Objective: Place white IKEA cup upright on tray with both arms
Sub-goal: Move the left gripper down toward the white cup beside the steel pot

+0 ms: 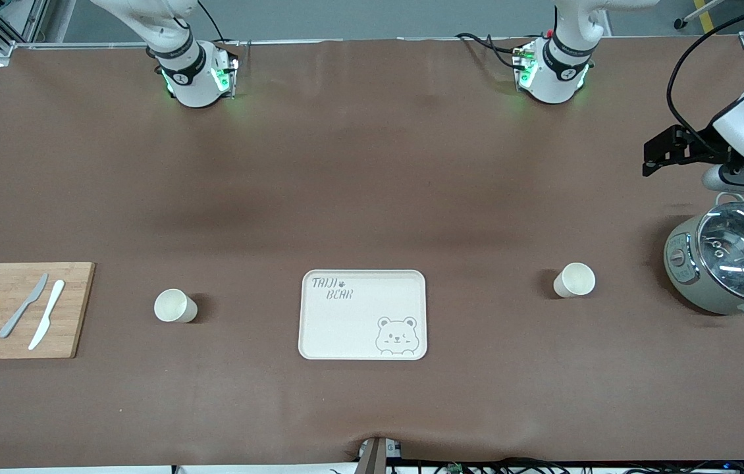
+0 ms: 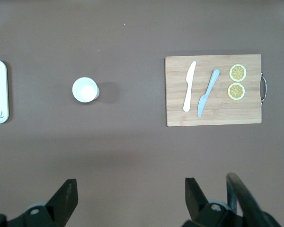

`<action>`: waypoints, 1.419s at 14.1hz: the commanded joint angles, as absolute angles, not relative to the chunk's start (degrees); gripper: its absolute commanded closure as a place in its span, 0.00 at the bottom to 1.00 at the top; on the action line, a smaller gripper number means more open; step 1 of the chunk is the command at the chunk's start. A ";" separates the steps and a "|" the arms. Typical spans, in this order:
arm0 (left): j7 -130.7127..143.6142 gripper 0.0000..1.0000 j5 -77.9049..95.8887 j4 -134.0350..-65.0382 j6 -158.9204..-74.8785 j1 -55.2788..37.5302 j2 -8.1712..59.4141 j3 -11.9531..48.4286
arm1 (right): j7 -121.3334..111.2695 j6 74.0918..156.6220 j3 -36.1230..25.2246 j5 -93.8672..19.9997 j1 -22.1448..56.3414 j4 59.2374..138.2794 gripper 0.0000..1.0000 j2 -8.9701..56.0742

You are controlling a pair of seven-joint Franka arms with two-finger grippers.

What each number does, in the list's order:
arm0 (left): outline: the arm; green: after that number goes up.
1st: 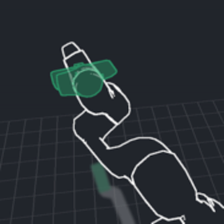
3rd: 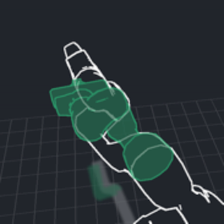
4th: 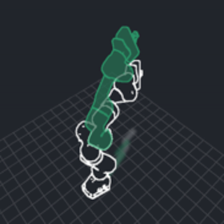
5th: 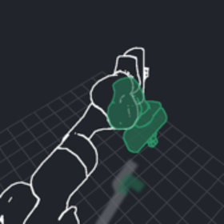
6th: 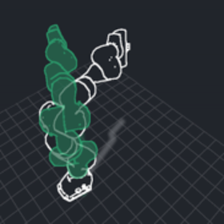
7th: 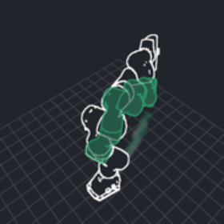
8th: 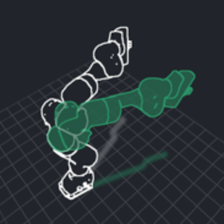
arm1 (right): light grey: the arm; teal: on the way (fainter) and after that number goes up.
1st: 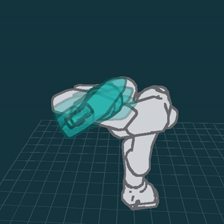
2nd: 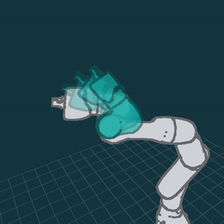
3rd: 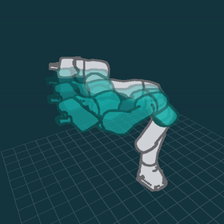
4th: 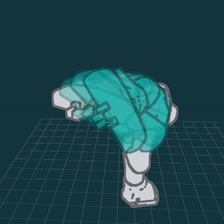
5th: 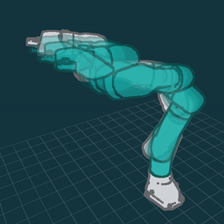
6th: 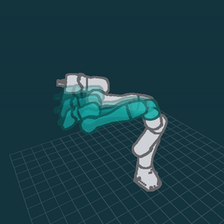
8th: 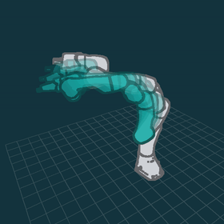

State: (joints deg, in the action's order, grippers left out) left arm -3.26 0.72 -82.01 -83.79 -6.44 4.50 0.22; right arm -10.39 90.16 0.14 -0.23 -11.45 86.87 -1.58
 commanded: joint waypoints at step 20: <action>-12.30 0.00 -0.53 -111.18 -124.78 -1.50 10.97 1.49 | -9.67 95.53 1.05 -0.26 -12.04 86.13 0.00 5.88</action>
